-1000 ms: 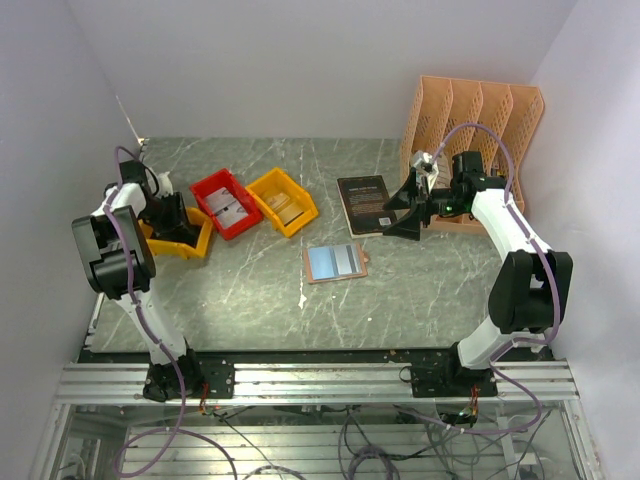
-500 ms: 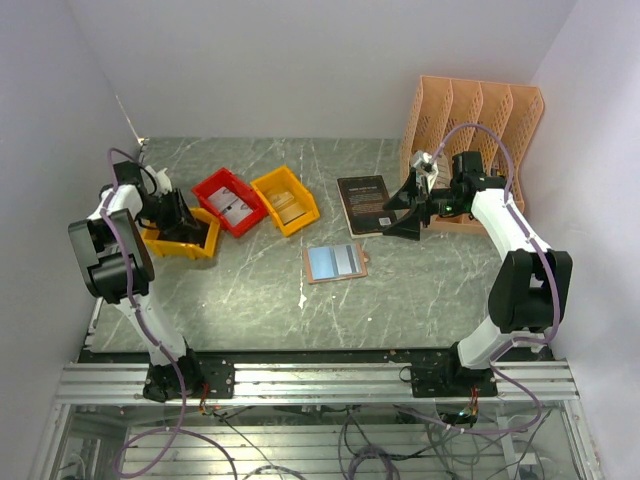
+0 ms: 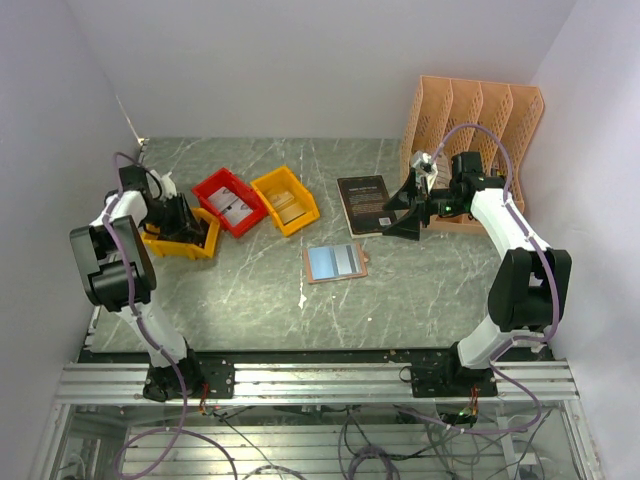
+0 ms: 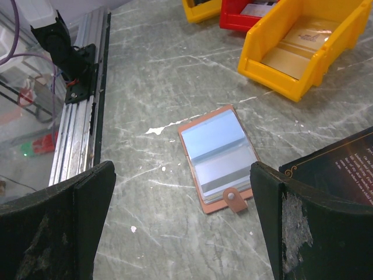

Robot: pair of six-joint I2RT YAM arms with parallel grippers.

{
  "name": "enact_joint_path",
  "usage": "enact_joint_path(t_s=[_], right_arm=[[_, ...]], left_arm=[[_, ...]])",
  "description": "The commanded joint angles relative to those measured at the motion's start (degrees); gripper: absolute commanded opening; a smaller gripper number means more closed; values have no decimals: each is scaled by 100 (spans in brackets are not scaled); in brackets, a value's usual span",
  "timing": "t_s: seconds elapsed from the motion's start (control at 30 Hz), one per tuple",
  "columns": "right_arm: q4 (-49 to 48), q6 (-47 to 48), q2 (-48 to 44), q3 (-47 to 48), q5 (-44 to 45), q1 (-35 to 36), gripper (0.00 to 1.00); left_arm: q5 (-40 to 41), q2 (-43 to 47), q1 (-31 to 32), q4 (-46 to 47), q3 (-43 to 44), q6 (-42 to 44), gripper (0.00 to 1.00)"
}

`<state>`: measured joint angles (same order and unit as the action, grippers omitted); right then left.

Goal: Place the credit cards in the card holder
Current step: Adjust the credit card in the storage box.

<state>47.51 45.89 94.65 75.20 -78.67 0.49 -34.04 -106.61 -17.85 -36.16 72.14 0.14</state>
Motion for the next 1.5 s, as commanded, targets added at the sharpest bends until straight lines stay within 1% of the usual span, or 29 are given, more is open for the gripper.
enact_joint_path(t_s=[0.0, 0.13, 0.17, 0.33, 0.57, 0.8, 0.87, 0.93, 0.97, 1.03, 1.2, 1.47], right_arm=[[26, 71, 73, 73, -52, -41, 99], [34, 77, 79, 74, -34, -49, 100], [31, 78, 86, 74, -26, -49, 100], [11, 65, 109, 73, -21, -49, 100], [53, 105, 166, 91, -8, -49, 99], [74, 118, 217, 100, 1, -49, 100], [87, 136, 219, 100, 13, -49, 100], [94, 137, 218, 107, 10, -49, 100], [94, 138, 220, 101, 18, -49, 100], [85, 132, 210, 93, 11, -54, 100], [135, 193, 237, 112, -24, -55, 100], [307, 350, 278, 157, -60, -56, 100]], left_arm=[[707, 170, 280, 210, 57, -159, 38], [961, -76, 403, 139, 307, -247, 20], [947, -126, 418, 128, 348, -259, 18], [916, -243, 461, 54, 460, -161, 22], [912, -455, 533, 70, 464, -109, 24], [913, -471, 568, 146, 526, -172, 26], [839, -543, 565, 137, 550, -172, 22], [808, -565, 552, 67, 591, -158, 8], [809, -538, 514, 29, 614, -148, 7], [704, -393, 360, 25, 584, -157, 7], [-180, -11, -112, 152, 275, -179, 7], [-963, 82, -559, 335, -67, -254, 7]])
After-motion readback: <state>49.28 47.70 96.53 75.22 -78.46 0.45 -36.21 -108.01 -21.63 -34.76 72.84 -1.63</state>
